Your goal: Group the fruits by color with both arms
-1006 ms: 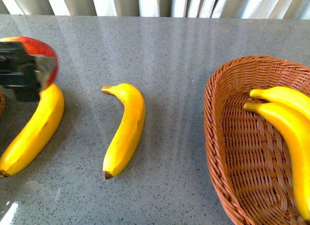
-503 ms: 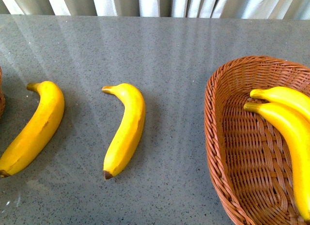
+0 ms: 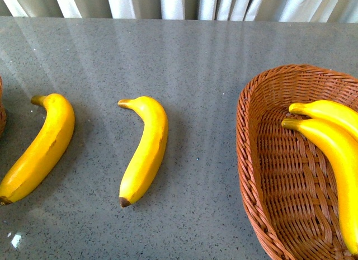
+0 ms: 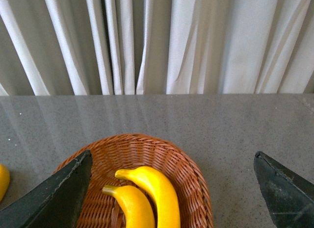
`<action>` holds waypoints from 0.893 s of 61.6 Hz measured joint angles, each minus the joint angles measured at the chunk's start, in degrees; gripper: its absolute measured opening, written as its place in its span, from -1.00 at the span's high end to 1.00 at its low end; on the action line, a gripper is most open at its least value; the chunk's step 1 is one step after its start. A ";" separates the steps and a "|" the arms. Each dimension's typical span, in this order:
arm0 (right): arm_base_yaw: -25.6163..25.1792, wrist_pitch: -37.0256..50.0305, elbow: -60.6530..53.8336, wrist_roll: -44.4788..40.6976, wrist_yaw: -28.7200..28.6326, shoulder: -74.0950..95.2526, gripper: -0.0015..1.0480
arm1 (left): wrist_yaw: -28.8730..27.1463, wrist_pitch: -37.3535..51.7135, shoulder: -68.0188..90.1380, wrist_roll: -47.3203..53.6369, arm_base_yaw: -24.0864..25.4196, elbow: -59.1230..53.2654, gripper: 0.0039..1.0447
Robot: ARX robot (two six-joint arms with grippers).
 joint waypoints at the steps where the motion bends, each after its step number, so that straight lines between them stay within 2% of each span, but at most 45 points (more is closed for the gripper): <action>1: 0.00 0.00 0.00 0.02 0.00 0.00 -0.82 | 0.07 0.04 -0.13 -0.02 0.04 -0.13 -0.82; 17: 0.00 0.00 0.00 0.02 0.00 0.00 -0.82 | 0.57 -2.69 -10.05 -1.81 0.00 -1.42 -0.83; 22: 0.00 0.00 0.00 0.02 0.00 0.00 -0.82 | 3.69 -1.84 -13.84 -2.34 0.42 -1.90 -0.78; 25: 0.02 -0.02 0.00 0.02 0.09 0.02 -0.82 | 6.91 5.53 -15.47 -1.42 -0.09 -2.25 -0.61; 27: 0.00 0.00 0.00 0.02 0.11 -0.04 -0.82 | 6.78 4.79 -19.02 -1.03 -0.87 -2.21 -0.51; 33: 0.00 -0.02 0.00 0.02 0.04 0.04 -0.82 | 7.28 -12.09 -37.05 -0.28 -2.84 -1.86 -0.17; 36: 0.00 -0.02 0.00 0.02 -0.02 -0.02 -0.82 | 5.40 -20.76 -46.16 -0.20 -3.61 -1.84 0.01; 39: 0.00 -0.02 0.00 0.02 0.04 0.00 -0.82 | 4.57 -26.03 -52.72 -0.15 -4.61 -1.84 0.18; 43: 0.00 -0.02 0.00 0.02 0.04 -0.02 -0.82 | 4.52 -27.67 -56.48 0.04 -5.44 -1.84 0.38; 48: 0.00 -0.02 0.00 0.02 0.07 0.00 -0.82 | 0.15 -30.93 -59.14 0.09 -8.15 -1.81 0.66; 52: 0.00 -0.02 0.00 0.00 0.00 0.00 -0.82 | -4.28 -33.90 -62.14 0.09 -12.90 -1.81 0.97; 55: 0.00 -0.02 0.00 0.02 0.00 -0.02 -0.82 | -6.82 -35.08 -63.43 0.20 -15.69 -1.81 0.98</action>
